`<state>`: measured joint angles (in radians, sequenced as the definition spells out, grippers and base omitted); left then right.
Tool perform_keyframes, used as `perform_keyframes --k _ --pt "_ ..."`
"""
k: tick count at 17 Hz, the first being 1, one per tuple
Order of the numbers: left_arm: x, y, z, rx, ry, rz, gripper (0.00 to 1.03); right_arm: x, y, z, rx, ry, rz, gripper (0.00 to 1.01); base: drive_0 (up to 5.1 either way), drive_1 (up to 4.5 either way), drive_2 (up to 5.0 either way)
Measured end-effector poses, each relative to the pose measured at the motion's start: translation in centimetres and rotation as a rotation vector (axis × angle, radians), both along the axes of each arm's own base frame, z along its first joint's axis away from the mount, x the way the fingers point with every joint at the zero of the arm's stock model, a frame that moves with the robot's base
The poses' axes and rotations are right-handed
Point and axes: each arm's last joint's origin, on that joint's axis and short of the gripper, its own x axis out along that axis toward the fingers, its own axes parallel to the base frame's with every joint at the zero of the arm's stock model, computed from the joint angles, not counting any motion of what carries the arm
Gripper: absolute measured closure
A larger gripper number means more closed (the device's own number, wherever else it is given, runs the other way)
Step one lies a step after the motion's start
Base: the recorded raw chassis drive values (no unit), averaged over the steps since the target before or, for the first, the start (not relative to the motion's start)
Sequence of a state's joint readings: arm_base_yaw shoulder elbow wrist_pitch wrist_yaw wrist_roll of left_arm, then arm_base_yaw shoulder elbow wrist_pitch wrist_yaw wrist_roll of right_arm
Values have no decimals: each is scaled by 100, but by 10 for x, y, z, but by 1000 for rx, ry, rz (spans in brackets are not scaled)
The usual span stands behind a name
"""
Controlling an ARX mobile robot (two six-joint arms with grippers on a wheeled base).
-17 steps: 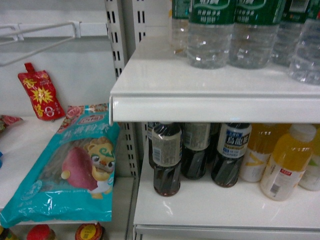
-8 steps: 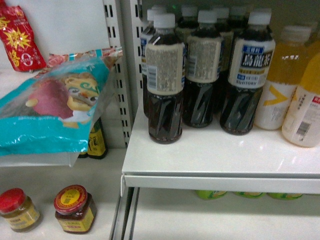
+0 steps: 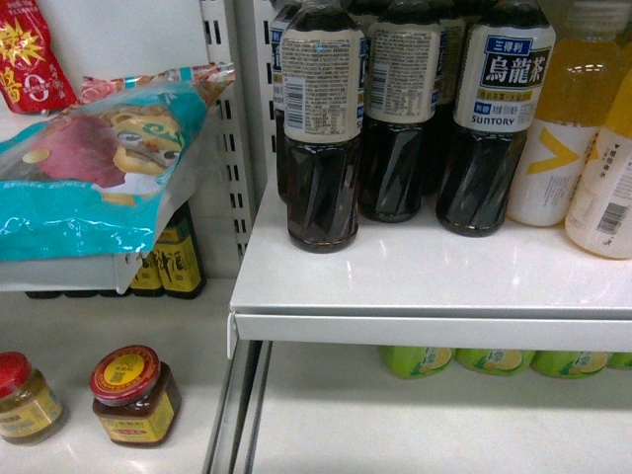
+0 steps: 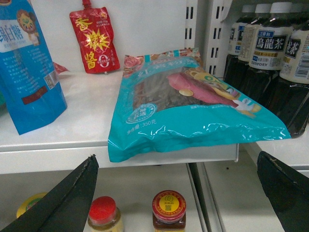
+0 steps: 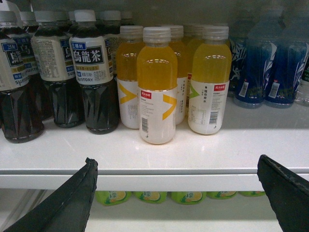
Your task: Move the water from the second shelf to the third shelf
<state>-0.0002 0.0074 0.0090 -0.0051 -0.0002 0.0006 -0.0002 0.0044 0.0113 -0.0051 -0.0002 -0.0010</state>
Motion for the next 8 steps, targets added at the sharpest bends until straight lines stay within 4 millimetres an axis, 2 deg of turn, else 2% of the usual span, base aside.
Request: perform_keyframes --k 8 --pt "0 0 0 0 0 0 5 0 0 0 0 0 0 3 0 0 0"
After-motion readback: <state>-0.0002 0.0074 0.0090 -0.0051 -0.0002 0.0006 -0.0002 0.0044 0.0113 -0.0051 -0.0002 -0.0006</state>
